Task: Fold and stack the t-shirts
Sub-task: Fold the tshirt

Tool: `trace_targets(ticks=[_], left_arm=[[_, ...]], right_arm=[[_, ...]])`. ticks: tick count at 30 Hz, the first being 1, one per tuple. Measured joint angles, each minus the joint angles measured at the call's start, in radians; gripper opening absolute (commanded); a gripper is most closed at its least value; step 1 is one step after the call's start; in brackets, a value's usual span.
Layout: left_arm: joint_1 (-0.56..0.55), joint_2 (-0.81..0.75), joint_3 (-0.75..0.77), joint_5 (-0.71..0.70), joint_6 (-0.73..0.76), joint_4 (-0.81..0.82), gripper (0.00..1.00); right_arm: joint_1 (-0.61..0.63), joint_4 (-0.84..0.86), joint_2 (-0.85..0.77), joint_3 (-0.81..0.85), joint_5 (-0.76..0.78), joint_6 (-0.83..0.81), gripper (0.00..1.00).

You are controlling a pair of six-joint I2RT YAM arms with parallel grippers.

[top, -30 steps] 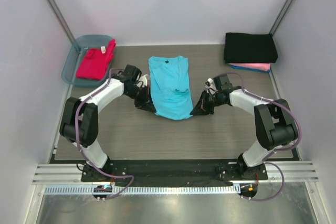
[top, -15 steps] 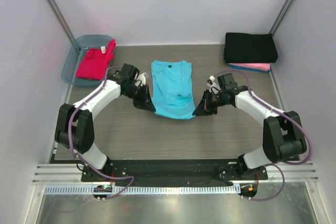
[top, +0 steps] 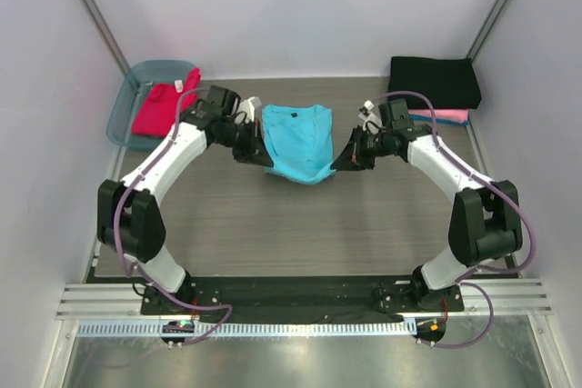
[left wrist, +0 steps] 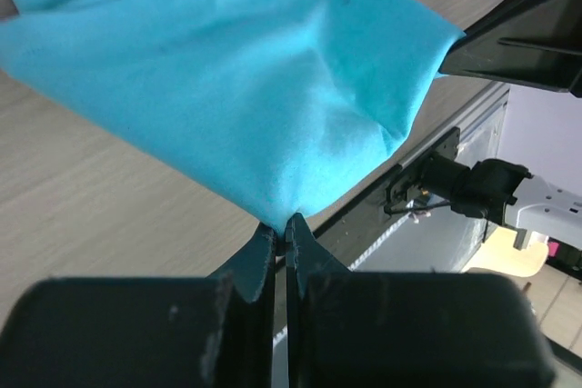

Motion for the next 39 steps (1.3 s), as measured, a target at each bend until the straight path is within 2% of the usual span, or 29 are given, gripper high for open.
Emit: trace_targets(ticks=[8, 15, 24, 39], left_arm=[[0.021, 0.166, 0.142, -0.005, 0.02, 0.015, 0.0], [0.027, 0.273, 0.157, 0.014, -0.012, 0.037, 0.0], [0.047, 0.266, 0.157, 0.065, -0.062, 0.076, 0.0], [0.048, 0.205, 0.148, 0.13, -0.116, 0.149, 0.0]], right_arm=[[-0.026, 0.08, 0.117, 0.09, 0.001, 0.007, 0.01], [-0.049, 0.124, 0.211, 0.156, 0.003, 0.026, 0.01], [-0.085, 0.159, 0.258, 0.276, 0.002, 0.04, 0.01], [-0.089, 0.172, 0.253, 0.258, -0.005, 0.055, 0.01]])
